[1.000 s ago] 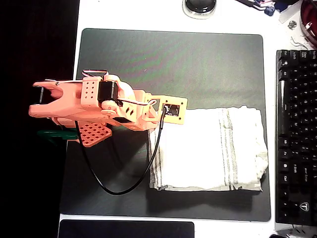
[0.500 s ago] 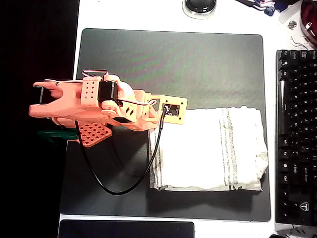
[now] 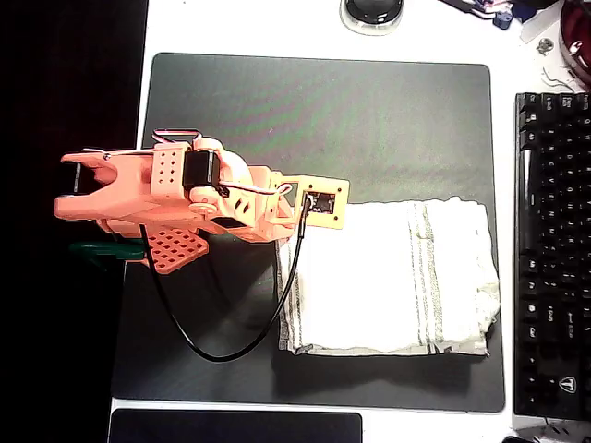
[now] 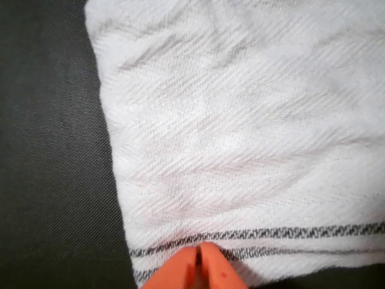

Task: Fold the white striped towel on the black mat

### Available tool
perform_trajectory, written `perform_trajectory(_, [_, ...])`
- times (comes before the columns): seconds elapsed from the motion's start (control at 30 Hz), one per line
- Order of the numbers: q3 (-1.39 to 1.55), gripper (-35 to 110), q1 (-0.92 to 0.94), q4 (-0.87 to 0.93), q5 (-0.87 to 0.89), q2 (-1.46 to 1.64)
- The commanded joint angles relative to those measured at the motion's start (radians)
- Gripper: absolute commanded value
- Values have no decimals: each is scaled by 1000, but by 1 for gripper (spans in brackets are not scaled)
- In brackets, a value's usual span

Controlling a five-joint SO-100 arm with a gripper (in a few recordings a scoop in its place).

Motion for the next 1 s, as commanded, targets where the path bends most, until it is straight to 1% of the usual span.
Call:
perform_trajectory(0.0, [21,2,0,21,-17,23])
perform_trajectory(0.47, [21,2,17,21,-17,23])
perform_trajectory(0.73, [23,2,-86,21,-14,23])
perform_trajectory(0.83, [23,2,-84,21,-17,23])
perform_trajectory(0.9, [23,7,-61,21,-17,23])
perform_trajectory(0.97, [23,8,-63,21,-18,23])
